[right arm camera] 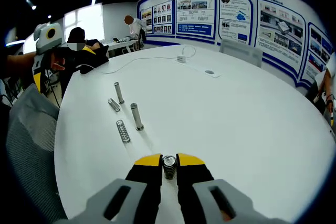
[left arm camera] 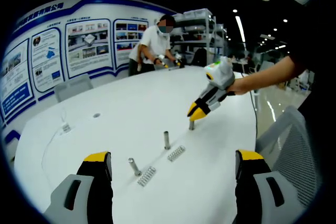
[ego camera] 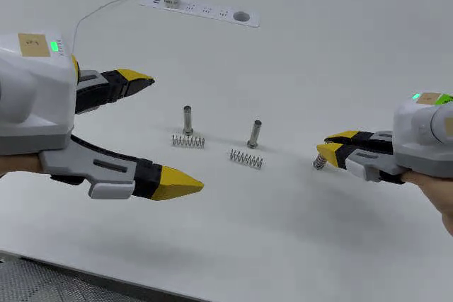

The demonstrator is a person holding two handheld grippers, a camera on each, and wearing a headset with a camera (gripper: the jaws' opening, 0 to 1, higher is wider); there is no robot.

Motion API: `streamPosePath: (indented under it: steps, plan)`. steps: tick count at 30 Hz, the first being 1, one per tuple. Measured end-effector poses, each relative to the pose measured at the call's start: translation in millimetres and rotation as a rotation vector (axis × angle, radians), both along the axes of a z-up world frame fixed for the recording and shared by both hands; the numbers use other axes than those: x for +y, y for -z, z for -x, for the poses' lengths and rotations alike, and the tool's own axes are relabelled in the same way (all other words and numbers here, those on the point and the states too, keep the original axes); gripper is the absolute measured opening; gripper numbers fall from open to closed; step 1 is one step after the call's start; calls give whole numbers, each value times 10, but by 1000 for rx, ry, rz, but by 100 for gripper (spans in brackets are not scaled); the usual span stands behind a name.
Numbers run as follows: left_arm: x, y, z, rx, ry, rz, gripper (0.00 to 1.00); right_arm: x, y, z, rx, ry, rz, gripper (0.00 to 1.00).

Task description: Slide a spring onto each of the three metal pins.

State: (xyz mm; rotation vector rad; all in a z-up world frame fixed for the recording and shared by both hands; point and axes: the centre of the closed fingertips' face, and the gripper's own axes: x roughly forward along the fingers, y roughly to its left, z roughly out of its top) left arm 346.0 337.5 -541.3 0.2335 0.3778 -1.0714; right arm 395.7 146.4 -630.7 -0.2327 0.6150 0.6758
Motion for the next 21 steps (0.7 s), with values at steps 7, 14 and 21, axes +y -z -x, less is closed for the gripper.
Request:
streamPosePath:
  steps: [7, 14, 21]
  plan:
    - [41, 9, -10, 5, -14, 1, 100, 3, 8, -14, -1, 16, -14, 11]
    - [60, 5, -6, 3, -18, -1, 100, 14, 8, 3, 1, 9, -12, 11]
    - [60, -72, 11, -4, -17, 8, 100, -16, -56, 20, -11, 1, -1, 15]
